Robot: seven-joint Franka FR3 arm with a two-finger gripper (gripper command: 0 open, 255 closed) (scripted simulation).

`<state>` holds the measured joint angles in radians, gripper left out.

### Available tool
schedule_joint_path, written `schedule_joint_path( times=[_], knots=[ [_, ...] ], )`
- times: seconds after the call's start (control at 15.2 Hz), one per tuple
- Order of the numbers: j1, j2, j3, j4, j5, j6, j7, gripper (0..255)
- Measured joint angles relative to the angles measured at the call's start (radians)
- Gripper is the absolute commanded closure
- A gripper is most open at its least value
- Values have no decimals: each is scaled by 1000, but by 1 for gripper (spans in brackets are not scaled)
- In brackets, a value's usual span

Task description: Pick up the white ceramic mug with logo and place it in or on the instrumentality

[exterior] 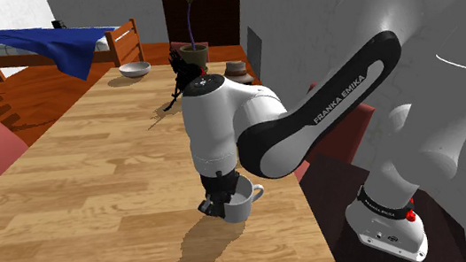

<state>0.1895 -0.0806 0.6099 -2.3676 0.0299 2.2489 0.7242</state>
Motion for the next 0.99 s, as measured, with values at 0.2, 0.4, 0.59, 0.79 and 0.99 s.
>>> schedule_joint_path(
  times=[0.2,0.4,0.59,0.79,0.99],
  knots=[
    [0,0,0,0,0,0,0,255],
    [0,0,0,0,0,0,0,255],
    [1,-12,-1,7,8,-17,-6,255],
    [2,-38,-6,24,24,-55,-20,255],
    [4,-63,-12,47,38,-101,-31,255]
  ],
)
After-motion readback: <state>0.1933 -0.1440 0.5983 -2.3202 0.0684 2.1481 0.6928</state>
